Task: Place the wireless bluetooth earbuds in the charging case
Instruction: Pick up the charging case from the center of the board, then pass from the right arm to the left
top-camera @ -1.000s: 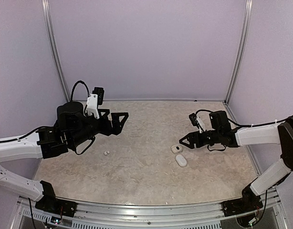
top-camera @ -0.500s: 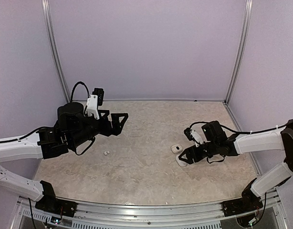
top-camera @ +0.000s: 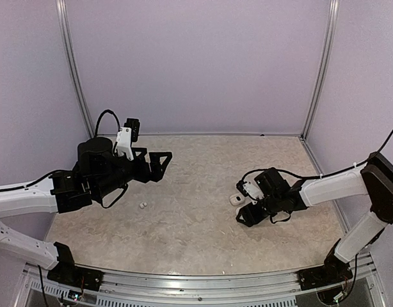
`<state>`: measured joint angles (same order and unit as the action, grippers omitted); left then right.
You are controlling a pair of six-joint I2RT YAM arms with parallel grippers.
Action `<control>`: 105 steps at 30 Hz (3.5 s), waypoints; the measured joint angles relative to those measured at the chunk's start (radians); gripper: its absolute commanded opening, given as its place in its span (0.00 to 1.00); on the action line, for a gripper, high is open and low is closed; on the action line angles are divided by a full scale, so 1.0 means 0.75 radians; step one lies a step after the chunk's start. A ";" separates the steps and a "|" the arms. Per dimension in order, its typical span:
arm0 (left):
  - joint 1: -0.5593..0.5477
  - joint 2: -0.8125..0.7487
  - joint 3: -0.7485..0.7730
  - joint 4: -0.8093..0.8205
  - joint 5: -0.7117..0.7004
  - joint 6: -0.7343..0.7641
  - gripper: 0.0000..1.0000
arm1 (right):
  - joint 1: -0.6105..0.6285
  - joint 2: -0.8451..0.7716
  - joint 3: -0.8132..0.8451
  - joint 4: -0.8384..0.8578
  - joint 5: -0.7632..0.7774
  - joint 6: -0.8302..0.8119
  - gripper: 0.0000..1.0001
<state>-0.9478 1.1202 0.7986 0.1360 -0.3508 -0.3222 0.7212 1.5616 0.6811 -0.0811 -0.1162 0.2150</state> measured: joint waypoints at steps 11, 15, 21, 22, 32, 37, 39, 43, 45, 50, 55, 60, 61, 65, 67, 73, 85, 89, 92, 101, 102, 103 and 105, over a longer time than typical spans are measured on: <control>0.000 0.000 -0.001 0.000 -0.003 0.001 0.99 | 0.024 0.070 0.064 -0.008 0.071 -0.023 0.45; 0.000 0.000 -0.011 0.000 -0.005 0.001 0.99 | 0.024 0.064 0.066 -0.019 0.033 -0.025 0.43; 0.001 0.000 -0.042 0.016 0.014 0.023 0.99 | 0.012 -0.002 0.094 -0.040 -0.197 -0.019 0.42; 0.001 -0.001 -0.052 0.026 0.028 0.037 0.99 | 0.006 -0.014 0.110 -0.040 -0.254 -0.019 0.42; -0.101 -0.092 -0.162 0.146 0.226 0.334 0.99 | -0.066 -0.050 0.252 -0.024 -0.961 0.053 0.41; -0.175 -0.114 -0.162 0.160 0.303 0.498 0.99 | -0.067 -0.089 0.268 0.013 -1.220 0.149 0.41; -0.189 -0.112 -0.162 0.155 0.325 0.536 0.99 | -0.067 -0.108 0.273 0.043 -1.300 0.194 0.41; -0.222 -0.102 -0.162 0.156 0.359 0.598 0.99 | -0.067 -0.131 0.273 0.112 -1.413 0.276 0.41; -0.241 -0.087 -0.162 0.157 0.377 0.628 0.99 | -0.067 -0.135 0.273 0.150 -1.460 0.323 0.40; -0.286 -0.038 -0.156 0.155 0.398 0.700 0.99 | -0.067 -0.145 0.273 0.207 -1.529 0.398 0.40; -0.340 0.036 -0.111 0.141 0.403 0.774 0.99 | -0.067 -0.168 0.273 0.229 -1.573 0.430 0.41; -0.388 0.100 -0.075 0.141 0.408 0.850 0.99 | -0.067 -0.175 0.273 0.247 -1.604 0.446 0.40; -0.397 0.112 -0.067 0.140 0.410 0.865 0.99 | -0.067 -0.175 0.273 0.247 -1.609 0.447 0.40; -0.425 0.161 -0.009 0.121 0.415 0.933 0.99 | -0.067 -0.175 0.273 0.243 -1.617 0.443 0.41; -0.431 0.186 0.028 0.105 0.415 0.965 0.98 | -0.065 -0.175 0.273 0.237 -1.623 0.439 0.41; -0.438 0.254 0.112 0.062 0.411 1.025 0.96 | -0.052 -0.175 0.273 0.169 -1.602 0.389 0.39; -0.440 0.298 0.069 0.344 0.041 0.602 0.93 | -0.049 -0.399 0.234 0.426 -0.887 0.522 0.31; -0.440 0.369 0.071 0.413 -0.071 0.430 0.92 | -0.048 -0.454 0.180 0.610 -0.665 0.603 0.33; -0.440 0.420 0.079 0.453 -0.111 0.341 0.91 | -0.042 -0.454 0.146 0.694 -0.565 0.645 0.33; -0.440 0.578 0.226 0.540 -0.143 0.215 0.89 | -0.002 -0.448 0.090 0.810 -0.455 0.719 0.32; -0.440 0.590 0.238 0.546 -0.145 0.210 0.89 | 0.005 -0.445 0.090 0.820 -0.451 0.724 0.32; -0.440 0.603 0.251 0.549 -0.149 0.203 0.89 | 0.008 -0.441 0.090 0.828 -0.449 0.727 0.32; -0.440 0.630 0.275 0.556 -0.154 0.194 0.88 | 0.014 -0.435 0.090 0.841 -0.446 0.732 0.32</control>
<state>-1.2781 1.5925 1.0046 0.5529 -0.4664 -0.1768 0.7319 1.2350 0.7483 0.5495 -0.4503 0.7643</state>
